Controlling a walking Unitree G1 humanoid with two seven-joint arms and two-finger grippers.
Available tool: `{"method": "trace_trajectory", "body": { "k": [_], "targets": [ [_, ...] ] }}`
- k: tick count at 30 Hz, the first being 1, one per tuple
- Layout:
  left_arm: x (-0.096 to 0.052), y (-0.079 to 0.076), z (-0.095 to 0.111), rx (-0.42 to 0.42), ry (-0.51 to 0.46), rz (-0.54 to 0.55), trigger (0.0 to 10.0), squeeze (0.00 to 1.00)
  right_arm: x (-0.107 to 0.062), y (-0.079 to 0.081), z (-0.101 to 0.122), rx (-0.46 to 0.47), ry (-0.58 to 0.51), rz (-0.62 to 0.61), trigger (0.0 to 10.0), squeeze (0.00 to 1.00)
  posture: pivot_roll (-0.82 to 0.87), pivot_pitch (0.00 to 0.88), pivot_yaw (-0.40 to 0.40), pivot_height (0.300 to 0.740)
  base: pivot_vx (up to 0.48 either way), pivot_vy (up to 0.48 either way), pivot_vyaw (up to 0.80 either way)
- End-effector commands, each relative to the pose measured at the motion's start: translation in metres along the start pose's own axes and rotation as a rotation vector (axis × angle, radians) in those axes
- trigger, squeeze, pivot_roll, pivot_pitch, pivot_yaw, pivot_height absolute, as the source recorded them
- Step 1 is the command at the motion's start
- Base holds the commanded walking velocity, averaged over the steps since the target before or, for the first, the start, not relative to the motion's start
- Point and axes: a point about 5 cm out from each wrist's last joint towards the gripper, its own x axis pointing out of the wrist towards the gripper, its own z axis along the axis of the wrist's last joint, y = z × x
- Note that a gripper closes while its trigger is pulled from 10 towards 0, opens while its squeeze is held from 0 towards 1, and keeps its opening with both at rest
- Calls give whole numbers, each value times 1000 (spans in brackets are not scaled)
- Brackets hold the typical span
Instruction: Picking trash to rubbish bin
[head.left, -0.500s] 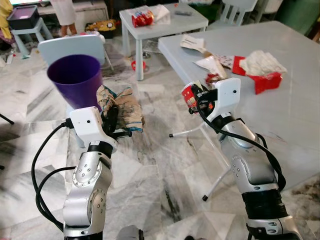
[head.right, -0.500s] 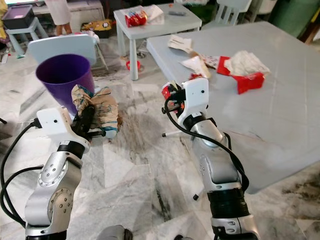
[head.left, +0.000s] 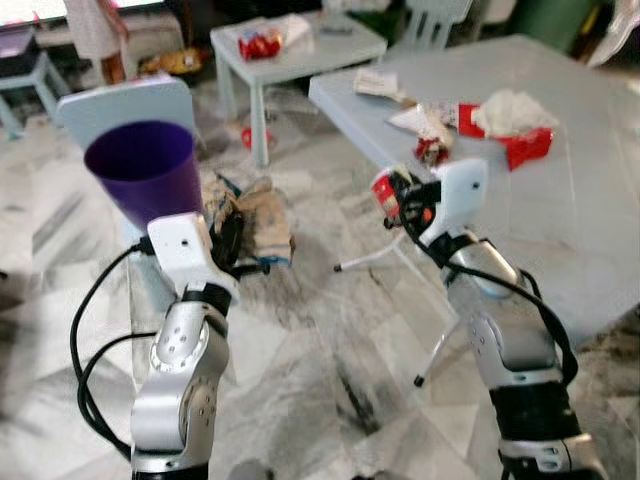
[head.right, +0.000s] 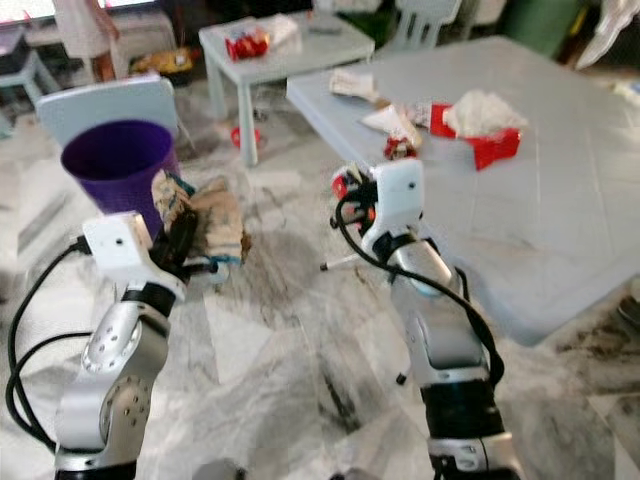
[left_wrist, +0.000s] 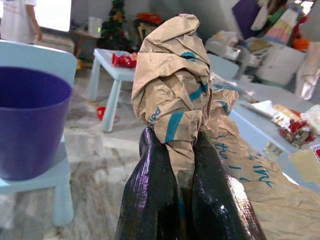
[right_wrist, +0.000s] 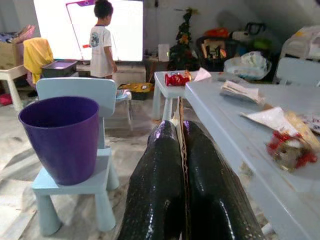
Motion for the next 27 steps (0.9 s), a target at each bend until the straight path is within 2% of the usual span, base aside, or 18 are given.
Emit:
{"method": "trace_trajectory", "body": {
  "k": [1,6,14,27],
  "targets": [
    [-1,5,0,8,-1,23,0,0,4,9,7,7,-31,35,10000,0,123,116,-60,740,0,480,0],
    [-1,5,0,10,-2,21,0,0,5,10,7,5,-33,42,10000,0,124,113,-61,740,0,480,0],
    [0,3,2,8,-21,12,0,0,5,12,8,0,-36,53,10000,0,122,117,-62,740,0,0,0],
    [3,-1,0,17,-20,1,0,0,5,14,9,-13,-39,60,10000,0,111,127,-58,740,0,0,750]
  ]
}}
